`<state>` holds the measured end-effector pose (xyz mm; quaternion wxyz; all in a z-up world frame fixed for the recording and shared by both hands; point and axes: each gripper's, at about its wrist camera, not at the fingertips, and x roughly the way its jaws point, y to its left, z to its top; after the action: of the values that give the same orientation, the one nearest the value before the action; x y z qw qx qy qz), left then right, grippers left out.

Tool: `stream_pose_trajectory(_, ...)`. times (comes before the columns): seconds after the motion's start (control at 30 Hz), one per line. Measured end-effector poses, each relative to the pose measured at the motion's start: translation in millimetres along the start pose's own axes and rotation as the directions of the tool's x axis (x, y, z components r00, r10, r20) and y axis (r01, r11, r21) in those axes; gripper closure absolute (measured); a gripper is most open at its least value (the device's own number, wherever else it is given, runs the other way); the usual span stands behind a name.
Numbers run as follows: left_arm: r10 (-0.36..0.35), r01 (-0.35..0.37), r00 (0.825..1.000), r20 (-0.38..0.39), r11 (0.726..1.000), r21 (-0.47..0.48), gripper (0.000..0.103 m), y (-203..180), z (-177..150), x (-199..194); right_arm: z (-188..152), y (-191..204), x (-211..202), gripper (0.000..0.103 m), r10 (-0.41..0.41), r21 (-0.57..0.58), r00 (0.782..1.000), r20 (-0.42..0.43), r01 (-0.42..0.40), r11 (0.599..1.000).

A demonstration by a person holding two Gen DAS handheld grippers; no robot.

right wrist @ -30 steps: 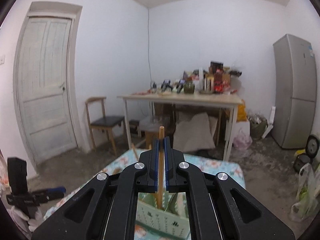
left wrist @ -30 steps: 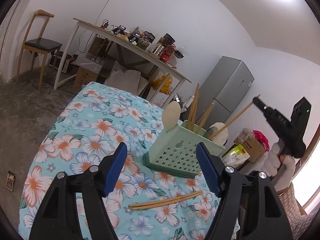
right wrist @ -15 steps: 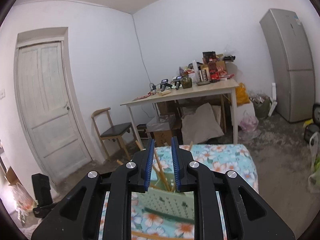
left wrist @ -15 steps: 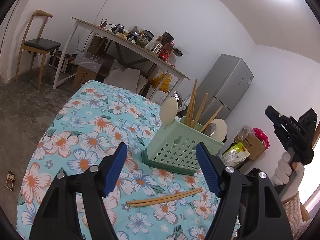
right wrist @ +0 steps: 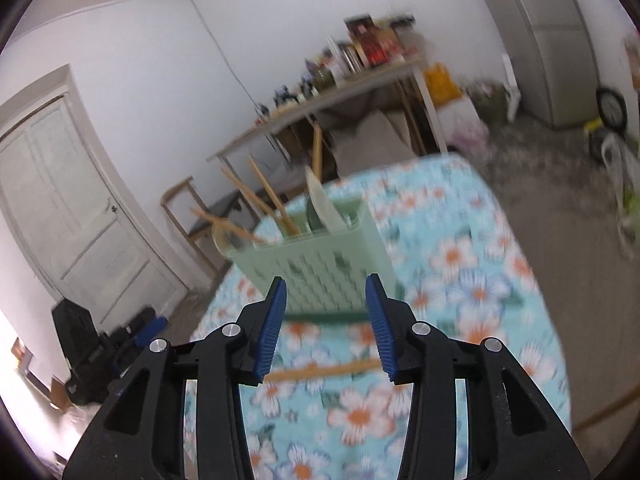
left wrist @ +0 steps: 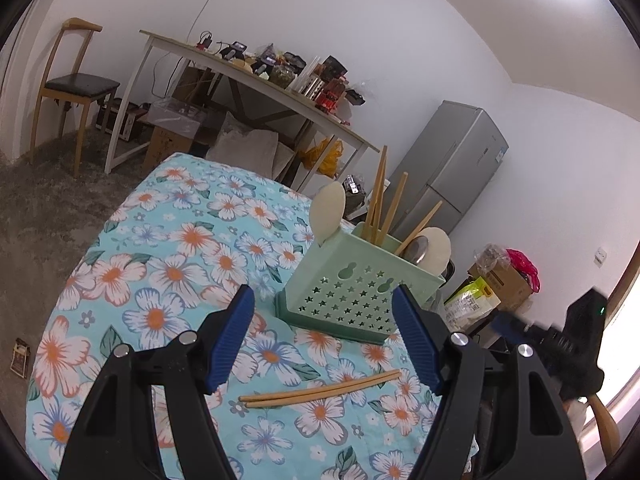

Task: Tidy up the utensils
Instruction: 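Move the open left tool down to the remaining chopsticks on the quilt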

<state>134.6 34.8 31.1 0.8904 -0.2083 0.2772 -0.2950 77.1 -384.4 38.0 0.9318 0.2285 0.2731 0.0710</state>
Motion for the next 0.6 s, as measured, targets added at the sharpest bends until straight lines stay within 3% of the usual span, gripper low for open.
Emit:
stream_pose_trajectory(0.33,0.008,-0.009,0.999,-0.047,1.0,-0.005,0.034,-9,-10,12,-33,-17,19,0.062,0.029,0.111,0.992,-0.12,-0.015,0.994)
stream_pose_trajectory(0.5,-0.003,-0.004,0.995,-0.098,0.997,-0.077,0.034,-4,-24,21,-36,-23,22,0.062,0.043,0.126,0.991,-0.129,-0.027,0.992)
stream_pose_trajectory(0.6,-0.05,0.014,0.984,-0.173,0.979,-0.202,0.034,7,-37,31,-38,-26,23,0.062,0.054,0.135,0.99,-0.134,-0.035,0.99)
